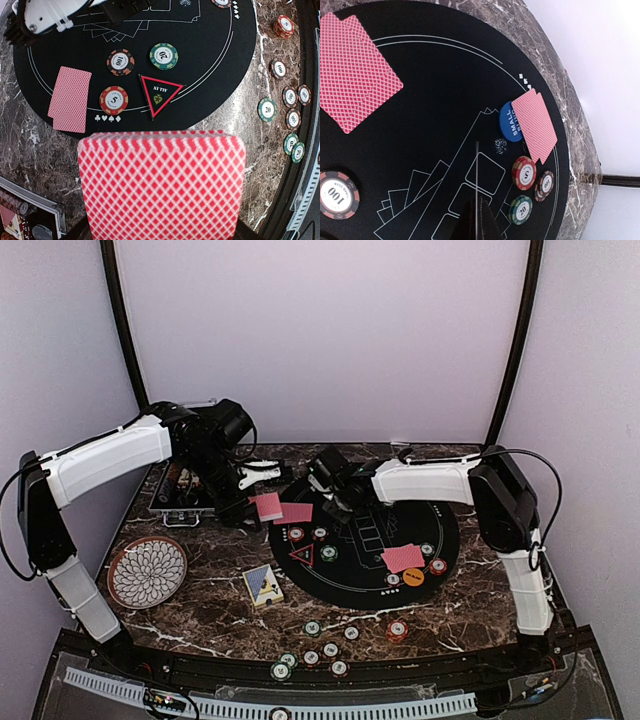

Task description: Distribute texas hold em gaming equipment

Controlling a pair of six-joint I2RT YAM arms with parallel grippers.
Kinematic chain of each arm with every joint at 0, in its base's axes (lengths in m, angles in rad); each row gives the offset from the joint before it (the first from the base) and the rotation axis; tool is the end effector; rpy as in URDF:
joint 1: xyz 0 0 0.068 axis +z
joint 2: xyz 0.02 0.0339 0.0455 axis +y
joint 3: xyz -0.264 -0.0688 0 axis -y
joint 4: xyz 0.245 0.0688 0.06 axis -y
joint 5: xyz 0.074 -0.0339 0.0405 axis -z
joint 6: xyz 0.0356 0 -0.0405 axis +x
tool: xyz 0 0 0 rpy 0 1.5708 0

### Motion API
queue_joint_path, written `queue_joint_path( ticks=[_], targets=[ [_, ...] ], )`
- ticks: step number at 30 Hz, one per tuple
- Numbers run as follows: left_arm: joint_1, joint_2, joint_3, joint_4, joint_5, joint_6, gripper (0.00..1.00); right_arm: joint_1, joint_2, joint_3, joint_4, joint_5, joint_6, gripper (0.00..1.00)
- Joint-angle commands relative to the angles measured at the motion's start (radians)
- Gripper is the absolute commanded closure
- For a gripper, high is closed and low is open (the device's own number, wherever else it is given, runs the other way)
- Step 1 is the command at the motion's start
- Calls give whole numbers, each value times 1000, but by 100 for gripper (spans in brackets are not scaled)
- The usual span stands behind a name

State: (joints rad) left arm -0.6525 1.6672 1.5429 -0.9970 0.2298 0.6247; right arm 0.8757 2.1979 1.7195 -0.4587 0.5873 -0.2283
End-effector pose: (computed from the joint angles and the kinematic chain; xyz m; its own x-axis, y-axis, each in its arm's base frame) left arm 0.2678 -0.2148 0.3076 -0.1887 0.8609 -0.4724 0.9619 0.2590 0.0877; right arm 0.3235 0.3571 0.1842 -0.4056 -0.7805 -0.4757 -0.5348 0.6247 -0.5690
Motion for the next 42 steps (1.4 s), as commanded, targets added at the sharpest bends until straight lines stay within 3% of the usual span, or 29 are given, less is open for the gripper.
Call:
queue_joint_path(
  ticks=[1,7,11,25,29,32,37,42],
  targets=[
    [6,-55,3,-23,28,7,100,22,22,20,61,2,-27,94],
    [5,-49,5,-23,25,9,100,55,24,-27,71,-7,-23,89],
    [5,-47,6,-22,26,9,100,71,7,-72,78,-10,-13,79],
    [7,-46,10,-24,29,7,100,72,-100,-212,64,-103,84,61],
    [6,-44,13,-28,29,6,100,68,-131,-248,52,-146,121,51],
    [7,-45,15,-29,29,6,100,29,-170,-259,36,-226,202,46],
    [6,-46,14,-29,31,5,100,-100,-264,-310,66,-486,400,38],
    [8,-45,18,-31,33,5,100,-221,-267,-337,77,-726,560,36]
  ],
)
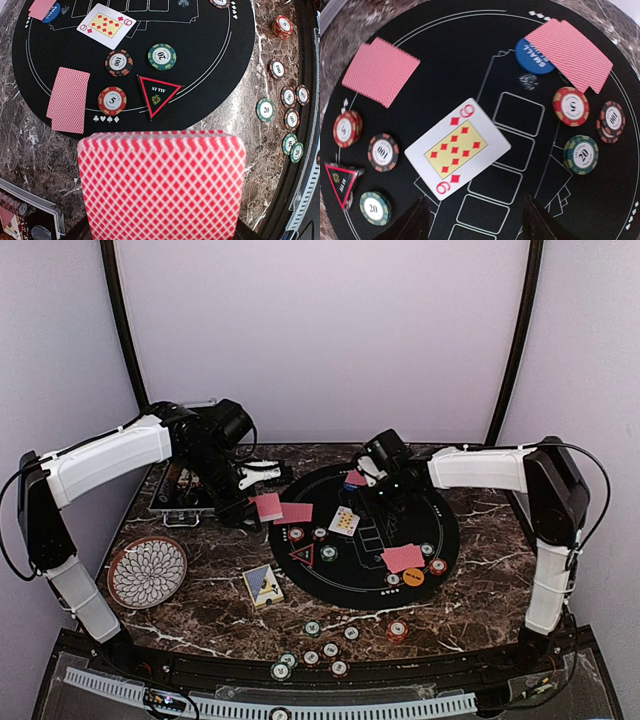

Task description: Distribute texas hold em gaming equipment

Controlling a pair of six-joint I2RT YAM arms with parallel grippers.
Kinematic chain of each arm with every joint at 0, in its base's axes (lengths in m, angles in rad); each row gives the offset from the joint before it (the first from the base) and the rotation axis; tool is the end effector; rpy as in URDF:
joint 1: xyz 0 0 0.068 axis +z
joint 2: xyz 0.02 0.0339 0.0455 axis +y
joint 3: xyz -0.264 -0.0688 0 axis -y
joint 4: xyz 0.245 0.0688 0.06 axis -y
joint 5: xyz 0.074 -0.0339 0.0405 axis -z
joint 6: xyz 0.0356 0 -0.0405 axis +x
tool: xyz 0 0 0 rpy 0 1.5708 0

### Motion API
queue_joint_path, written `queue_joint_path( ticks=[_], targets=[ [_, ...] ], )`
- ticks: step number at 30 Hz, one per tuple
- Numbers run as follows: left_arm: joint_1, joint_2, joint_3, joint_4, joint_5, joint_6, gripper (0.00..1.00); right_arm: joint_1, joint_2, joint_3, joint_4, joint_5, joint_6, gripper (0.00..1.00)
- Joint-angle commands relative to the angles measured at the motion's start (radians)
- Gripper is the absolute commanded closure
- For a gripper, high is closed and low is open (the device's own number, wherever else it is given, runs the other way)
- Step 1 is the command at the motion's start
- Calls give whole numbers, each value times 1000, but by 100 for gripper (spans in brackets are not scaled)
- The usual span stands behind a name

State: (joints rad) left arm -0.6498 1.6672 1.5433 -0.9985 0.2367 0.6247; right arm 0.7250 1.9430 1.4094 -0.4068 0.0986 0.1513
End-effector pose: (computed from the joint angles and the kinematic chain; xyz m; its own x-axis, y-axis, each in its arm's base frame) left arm 0.2681 -0.2142 0.3077 -0.1907 0.8590 -0.4752 0.9624 0.2591 0.0821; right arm 0.3182 0.2772 0.1981 -0.6906 -0.4115 -0.5947 -0.5183 0.8551 0.0102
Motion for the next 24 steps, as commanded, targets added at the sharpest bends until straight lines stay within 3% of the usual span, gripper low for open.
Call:
queue_joint_path(
  ticks=[1,8,24],
  targets=[
    [5,-45,19,-29,29,4,100,-88,-7,-33,30,-266,203,36],
    [4,-41,21,-29,30,6,100,-169,33,-95,136,-481,337,36],
    [4,-37,21,-26,24,8,100,-191,205,6,187,-567,418,38]
  ],
)
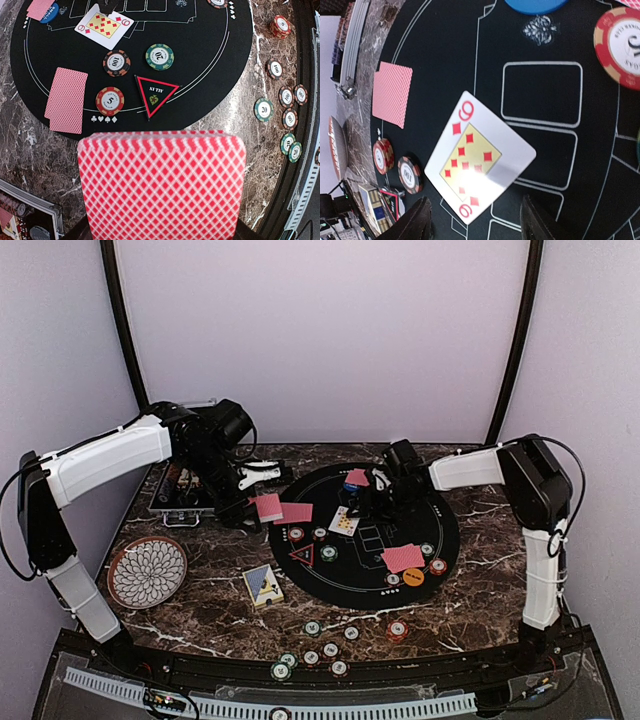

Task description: Distribute texas hold em gaming equipment

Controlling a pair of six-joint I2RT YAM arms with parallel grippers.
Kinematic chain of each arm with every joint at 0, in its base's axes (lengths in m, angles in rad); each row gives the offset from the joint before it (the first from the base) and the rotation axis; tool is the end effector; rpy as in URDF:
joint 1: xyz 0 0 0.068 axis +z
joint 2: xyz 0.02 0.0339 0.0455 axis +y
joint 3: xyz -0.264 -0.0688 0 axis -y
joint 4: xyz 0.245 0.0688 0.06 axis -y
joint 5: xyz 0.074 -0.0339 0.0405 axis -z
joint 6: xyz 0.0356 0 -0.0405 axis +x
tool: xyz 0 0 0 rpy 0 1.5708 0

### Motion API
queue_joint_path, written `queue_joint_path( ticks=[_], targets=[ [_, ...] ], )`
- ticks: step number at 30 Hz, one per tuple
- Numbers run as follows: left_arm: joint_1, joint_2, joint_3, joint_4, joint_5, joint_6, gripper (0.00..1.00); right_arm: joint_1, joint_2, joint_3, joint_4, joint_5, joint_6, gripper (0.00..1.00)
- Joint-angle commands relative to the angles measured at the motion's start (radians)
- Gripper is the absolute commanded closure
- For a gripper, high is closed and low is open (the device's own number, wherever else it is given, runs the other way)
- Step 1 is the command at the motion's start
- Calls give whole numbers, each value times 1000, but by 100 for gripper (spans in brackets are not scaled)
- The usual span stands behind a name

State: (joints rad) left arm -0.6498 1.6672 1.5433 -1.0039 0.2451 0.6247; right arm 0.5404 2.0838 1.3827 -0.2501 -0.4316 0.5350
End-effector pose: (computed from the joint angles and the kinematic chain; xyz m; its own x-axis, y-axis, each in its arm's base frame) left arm 0.2675 -0.2141 0.3075 -0.1918 0.8583 -0.4759 0.9640 0.2558 0.0729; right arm 0.3673 0.2377 0.1448 -0.9450 -0.0269 -0.3259 -0.2253 0.7761 0.5890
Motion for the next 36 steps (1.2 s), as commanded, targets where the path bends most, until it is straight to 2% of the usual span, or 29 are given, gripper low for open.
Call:
queue_joint_path(
  ticks=[1,25,30,33,36],
  targets=[
    [5,-37,21,-22,15,8,100,-7,77,42,31,-43,37,38],
    [4,-39,21,-16,20,9,100,-23,126,146,-39,-43,10,41],
    [5,-38,21,-16,22,7,100,-23,76,141,-29,-50,21,42],
    [4,-38,21,-16,20,9,100,-21,-10,112,19,-80,65,38],
    [4,-38,22,-14,20,9,100,-5,-97,53,107,-115,141,27]
  ],
)
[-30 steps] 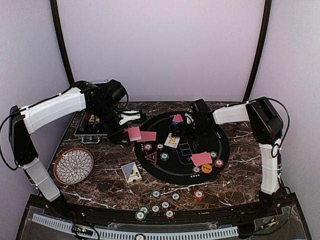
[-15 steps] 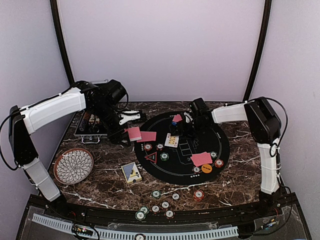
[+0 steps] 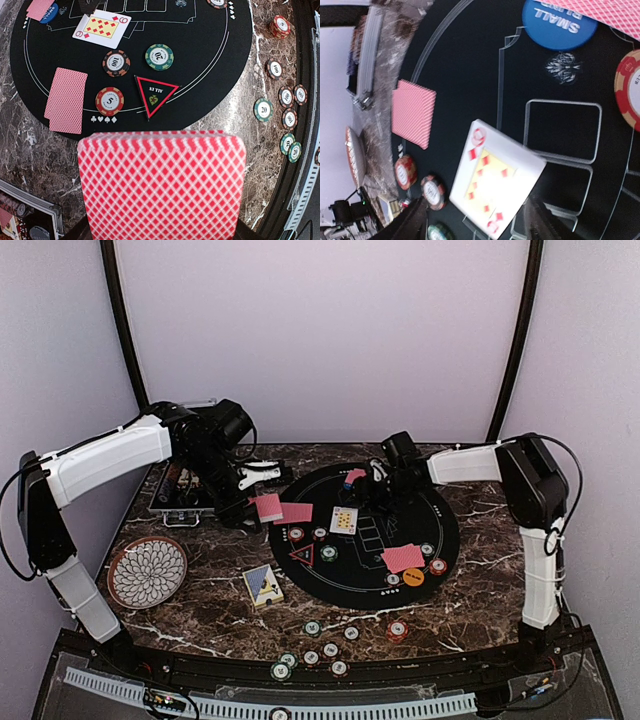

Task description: Distribute texas hold em gaming equipment

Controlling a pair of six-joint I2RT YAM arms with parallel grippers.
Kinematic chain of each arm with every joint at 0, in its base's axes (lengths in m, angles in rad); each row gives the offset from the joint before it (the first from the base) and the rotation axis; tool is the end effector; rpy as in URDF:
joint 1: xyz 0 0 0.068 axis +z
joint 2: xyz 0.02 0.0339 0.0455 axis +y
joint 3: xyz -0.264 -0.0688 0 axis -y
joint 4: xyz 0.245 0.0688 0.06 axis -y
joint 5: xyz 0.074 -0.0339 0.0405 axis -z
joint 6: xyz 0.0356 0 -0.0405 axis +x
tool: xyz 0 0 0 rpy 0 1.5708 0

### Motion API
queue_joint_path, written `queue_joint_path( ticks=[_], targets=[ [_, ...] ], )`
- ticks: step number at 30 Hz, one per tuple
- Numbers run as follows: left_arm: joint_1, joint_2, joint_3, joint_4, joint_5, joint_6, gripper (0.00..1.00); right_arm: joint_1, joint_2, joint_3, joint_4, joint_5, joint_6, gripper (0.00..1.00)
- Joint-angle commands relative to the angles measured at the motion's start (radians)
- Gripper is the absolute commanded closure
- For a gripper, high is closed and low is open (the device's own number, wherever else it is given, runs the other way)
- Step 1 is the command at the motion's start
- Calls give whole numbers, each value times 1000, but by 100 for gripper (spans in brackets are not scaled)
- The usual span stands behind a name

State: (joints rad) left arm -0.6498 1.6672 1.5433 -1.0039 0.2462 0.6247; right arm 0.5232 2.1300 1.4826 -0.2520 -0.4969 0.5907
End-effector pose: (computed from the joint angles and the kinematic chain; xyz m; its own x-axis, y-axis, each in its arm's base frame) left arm 0.2674 -0.2141 0.3075 -0.1917 0.8580 -0.4765 0.9641 0.2554 0.0721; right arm 0.3875 0.2431 0.1549 -0.9510 0.0167 -0.3088 -0.2004 0.7273 0.6565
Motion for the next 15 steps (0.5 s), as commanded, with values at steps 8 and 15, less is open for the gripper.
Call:
queue_joint_path(
  ticks=[8,15],
  targets=[
    [4,-35,25,-9,18,9,100,136,-212,-124,333,-198,308,21],
    [4,-30,43,-16,22,3,100,230,-165,-107,508,-293,449,20]
  ],
)
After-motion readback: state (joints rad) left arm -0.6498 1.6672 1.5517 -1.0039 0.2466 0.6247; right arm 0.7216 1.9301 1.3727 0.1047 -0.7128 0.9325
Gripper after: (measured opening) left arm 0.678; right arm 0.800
